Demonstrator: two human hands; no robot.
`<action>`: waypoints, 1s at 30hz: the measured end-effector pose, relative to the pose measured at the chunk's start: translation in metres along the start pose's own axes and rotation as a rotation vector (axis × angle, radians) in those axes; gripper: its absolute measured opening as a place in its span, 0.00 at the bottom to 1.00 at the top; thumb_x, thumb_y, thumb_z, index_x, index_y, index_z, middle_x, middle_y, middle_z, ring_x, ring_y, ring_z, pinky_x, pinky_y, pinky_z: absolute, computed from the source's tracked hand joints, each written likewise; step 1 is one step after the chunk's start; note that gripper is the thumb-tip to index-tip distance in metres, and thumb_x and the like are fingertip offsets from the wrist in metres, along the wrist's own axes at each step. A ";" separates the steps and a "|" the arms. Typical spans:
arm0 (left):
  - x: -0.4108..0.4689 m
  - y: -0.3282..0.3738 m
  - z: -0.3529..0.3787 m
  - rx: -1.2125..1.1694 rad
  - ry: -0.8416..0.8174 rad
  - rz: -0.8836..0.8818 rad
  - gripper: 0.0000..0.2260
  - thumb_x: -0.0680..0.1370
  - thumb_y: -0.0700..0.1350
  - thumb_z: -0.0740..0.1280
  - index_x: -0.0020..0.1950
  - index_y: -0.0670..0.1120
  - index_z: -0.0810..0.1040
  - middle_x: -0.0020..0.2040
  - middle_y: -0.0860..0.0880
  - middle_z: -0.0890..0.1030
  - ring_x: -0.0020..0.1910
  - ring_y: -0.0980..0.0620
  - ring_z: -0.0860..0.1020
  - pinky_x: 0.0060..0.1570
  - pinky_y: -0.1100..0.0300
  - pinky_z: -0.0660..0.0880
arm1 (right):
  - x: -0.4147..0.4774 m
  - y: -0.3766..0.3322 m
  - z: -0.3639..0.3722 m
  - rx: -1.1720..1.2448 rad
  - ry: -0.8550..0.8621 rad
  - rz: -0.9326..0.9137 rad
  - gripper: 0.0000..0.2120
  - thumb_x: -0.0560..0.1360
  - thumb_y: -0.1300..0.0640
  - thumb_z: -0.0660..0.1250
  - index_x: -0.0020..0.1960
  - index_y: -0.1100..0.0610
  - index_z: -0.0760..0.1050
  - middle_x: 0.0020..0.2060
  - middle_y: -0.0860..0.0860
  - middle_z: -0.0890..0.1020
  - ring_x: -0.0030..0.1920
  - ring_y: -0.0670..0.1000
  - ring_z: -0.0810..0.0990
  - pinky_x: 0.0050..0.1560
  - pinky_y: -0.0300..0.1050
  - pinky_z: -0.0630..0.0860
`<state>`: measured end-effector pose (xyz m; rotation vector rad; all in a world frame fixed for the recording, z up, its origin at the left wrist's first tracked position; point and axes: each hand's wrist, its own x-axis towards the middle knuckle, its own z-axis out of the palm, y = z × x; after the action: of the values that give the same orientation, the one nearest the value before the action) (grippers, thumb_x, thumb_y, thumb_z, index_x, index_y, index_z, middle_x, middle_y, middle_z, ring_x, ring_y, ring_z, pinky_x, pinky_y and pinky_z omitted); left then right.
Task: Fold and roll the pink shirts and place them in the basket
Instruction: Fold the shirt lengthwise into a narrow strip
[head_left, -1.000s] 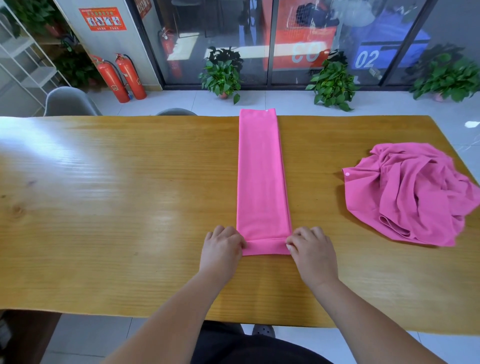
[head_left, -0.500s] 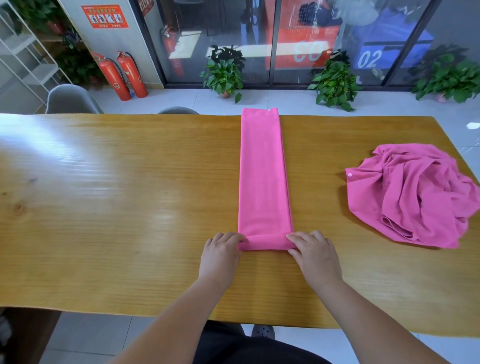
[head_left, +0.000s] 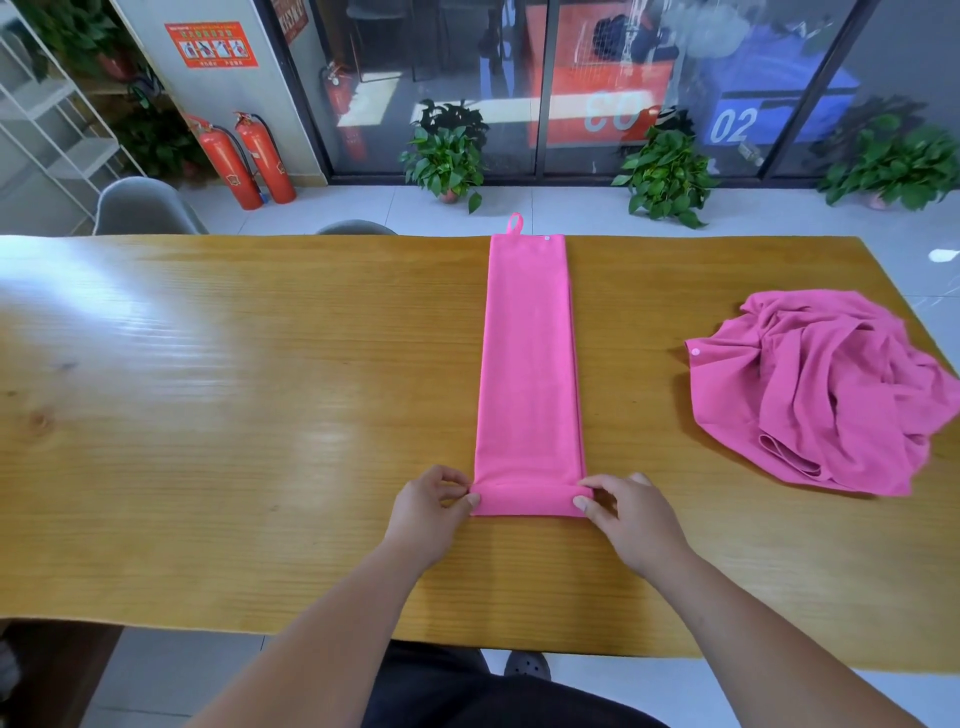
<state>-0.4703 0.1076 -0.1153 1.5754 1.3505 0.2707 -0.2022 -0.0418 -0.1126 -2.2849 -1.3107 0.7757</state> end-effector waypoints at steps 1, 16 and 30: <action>0.002 0.003 0.001 0.043 0.043 0.021 0.09 0.77 0.56 0.77 0.54 0.59 0.79 0.51 0.61 0.85 0.46 0.59 0.82 0.43 0.57 0.78 | 0.001 -0.003 0.001 -0.032 0.033 0.008 0.15 0.81 0.37 0.68 0.65 0.39 0.79 0.50 0.36 0.73 0.53 0.43 0.77 0.54 0.45 0.78; -0.004 -0.015 0.019 0.825 0.243 0.622 0.25 0.74 0.50 0.79 0.71 0.52 0.81 0.66 0.57 0.80 0.59 0.50 0.78 0.54 0.54 0.76 | -0.002 0.009 0.030 -0.589 0.312 -0.345 0.24 0.77 0.47 0.76 0.72 0.51 0.79 0.66 0.43 0.81 0.56 0.52 0.77 0.50 0.50 0.77; 0.013 0.003 -0.005 0.218 -0.061 0.131 0.10 0.78 0.58 0.75 0.57 0.59 0.79 0.50 0.60 0.84 0.41 0.59 0.81 0.44 0.56 0.79 | 0.011 0.006 -0.008 0.121 -0.026 0.042 0.17 0.77 0.43 0.75 0.65 0.38 0.79 0.49 0.42 0.82 0.42 0.42 0.78 0.45 0.39 0.73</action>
<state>-0.4671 0.1210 -0.1157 1.8426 1.2649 0.1564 -0.1887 -0.0352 -0.1131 -2.2207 -1.1964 0.8773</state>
